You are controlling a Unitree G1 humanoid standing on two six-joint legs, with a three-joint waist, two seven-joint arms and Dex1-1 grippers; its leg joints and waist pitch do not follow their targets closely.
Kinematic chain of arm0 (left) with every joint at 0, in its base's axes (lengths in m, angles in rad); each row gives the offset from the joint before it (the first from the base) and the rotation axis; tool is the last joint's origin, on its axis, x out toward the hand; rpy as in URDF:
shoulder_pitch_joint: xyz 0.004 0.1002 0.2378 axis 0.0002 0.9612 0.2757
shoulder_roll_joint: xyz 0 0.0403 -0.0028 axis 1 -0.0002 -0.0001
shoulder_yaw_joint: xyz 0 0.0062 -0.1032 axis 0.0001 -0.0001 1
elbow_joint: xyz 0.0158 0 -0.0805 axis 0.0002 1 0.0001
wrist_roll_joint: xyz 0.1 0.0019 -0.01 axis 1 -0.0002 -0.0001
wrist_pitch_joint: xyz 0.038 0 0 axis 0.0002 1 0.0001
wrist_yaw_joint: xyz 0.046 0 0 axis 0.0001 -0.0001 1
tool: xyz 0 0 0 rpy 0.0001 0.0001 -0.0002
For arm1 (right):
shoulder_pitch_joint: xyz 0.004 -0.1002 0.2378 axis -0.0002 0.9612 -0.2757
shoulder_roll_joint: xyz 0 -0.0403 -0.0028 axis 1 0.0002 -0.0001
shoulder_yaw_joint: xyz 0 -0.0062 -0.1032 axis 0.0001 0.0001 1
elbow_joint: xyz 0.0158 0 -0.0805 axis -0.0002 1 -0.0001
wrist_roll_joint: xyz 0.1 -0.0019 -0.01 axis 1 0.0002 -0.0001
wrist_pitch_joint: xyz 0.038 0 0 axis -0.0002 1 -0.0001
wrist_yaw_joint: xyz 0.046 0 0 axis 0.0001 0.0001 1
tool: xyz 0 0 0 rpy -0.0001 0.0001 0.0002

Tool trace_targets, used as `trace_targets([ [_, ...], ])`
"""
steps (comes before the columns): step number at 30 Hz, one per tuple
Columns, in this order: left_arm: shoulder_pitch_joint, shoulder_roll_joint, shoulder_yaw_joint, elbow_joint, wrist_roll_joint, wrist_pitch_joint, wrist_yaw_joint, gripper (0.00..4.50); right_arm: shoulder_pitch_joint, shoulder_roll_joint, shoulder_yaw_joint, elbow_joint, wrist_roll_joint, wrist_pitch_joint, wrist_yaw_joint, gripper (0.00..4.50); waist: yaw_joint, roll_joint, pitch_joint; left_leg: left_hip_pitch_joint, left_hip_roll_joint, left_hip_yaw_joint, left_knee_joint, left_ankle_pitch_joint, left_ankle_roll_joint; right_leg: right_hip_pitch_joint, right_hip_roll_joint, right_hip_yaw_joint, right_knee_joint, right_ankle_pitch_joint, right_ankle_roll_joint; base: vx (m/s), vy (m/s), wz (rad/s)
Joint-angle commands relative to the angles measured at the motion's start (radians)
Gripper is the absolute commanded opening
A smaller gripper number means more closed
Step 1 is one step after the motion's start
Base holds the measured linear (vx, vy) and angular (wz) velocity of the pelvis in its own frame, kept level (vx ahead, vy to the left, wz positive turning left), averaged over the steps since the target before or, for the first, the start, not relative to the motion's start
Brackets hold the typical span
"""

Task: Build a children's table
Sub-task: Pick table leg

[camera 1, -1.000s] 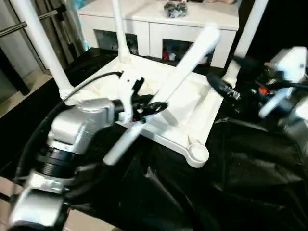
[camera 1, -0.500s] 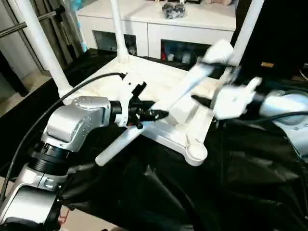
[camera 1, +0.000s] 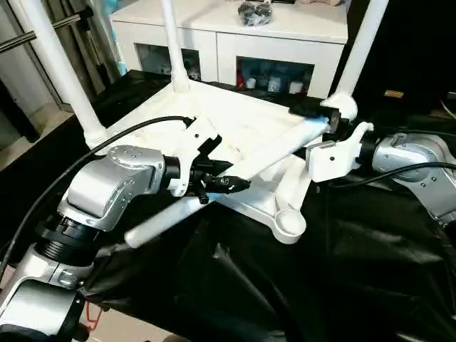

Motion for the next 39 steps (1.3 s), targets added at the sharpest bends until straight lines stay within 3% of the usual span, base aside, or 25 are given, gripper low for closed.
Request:
trace_targets([
  [1,-0.010,0.004,0.001,-0.060,-0.020,-0.011,-0.040,1.72,0.019,0.008,-0.011,0.040,0.014,0.047,0.016,3.37,-0.004,-0.016,-0.071,0.012,0.024,-0.004,-0.052,-0.075,0.085,0.063,-0.057,0.039,-0.055,0.014,-0.276,0.000,0.000,0.00],
  [10,-0.010,-0.007,0.017,-0.085,-0.024,-0.034,-0.050,1.72,0.038,0.024,-0.021,0.075,0.032,0.054,0.026,2.83,-0.005,-0.017,-0.065,0.014,0.024,-0.004,-0.055,-0.131,0.051,0.059,-0.058,0.041,-0.064,-0.095,-0.248,0.000,0.000,0.00],
  [14,-0.014,0.001,0.011,-0.097,-0.012,-0.055,-0.058,1.72,0.049,0.020,-0.012,0.074,0.033,0.056,0.047,2.74,-0.005,-0.022,-0.066,0.014,0.024,-0.004,-0.054,-0.127,0.052,0.058,-0.057,0.041,-0.065,-0.098,-0.242,0.000,0.000,0.00],
  [18,-0.019,0.001,0.006,-0.096,0.024,-0.093,-0.040,1.72,0.056,0.021,-0.010,0.080,0.030,0.054,0.059,2.64,-0.004,-0.021,-0.067,0.011,0.024,-0.005,-0.054,-0.113,0.058,0.058,-0.058,0.041,-0.063,-0.084,-0.242,0.000,0.000,0.00],
  [19,-0.023,-0.003,0.006,-0.088,0.041,-0.106,-0.024,2.28,0.056,0.021,-0.009,0.082,0.029,0.055,0.060,2.60,-0.004,-0.023,-0.067,0.011,0.024,-0.005,-0.053,-0.111,0.060,0.059,-0.058,0.041,-0.062,-0.079,-0.242,0.000,0.000,0.00],
  [24,-0.031,0.001,0.012,-0.078,0.053,-0.133,-0.031,2.63,0.058,0.022,-0.008,0.085,0.023,0.059,0.065,2.36,-0.002,-0.021,-0.067,0.012,0.025,-0.004,-0.053,-0.118,0.055,0.058,-0.059,0.041,-0.065,-0.070,-0.261,0.000,0.000,0.00],
  [30,-0.063,-0.009,0.082,-0.020,0.061,-0.234,-0.005,3.20,0.079,0.016,-0.015,0.080,0.020,0.078,0.079,1.94,-0.007,-0.026,-0.065,0.009,0.023,-0.004,-0.053,-0.119,0.058,0.061,-0.058,0.041,-0.063,-0.079,-0.246,0.000,0.000,0.00],
  [31,-0.077,-0.019,0.115,0.008,0.070,-0.266,0.023,3.24,0.087,0.013,-0.020,0.079,0.024,0.087,0.084,1.91,-0.010,-0.021,-0.064,0.010,0.022,-0.004,-0.052,-0.127,0.055,0.059,-0.057,0.040,-0.066,-0.090,-0.245,0.000,0.000,0.00],
  [39,-0.185,-0.069,0.329,0.261,0.117,-0.463,0.325,3.24,0.154,0.002,-0.064,0.071,0.072,0.129,0.095,1.87,-0.012,-0.026,-0.067,0.009,0.018,-0.005,-0.049,-0.133,0.058,0.062,-0.055,0.039,-0.067,-0.075,-0.237,0.000,0.000,0.00],
])
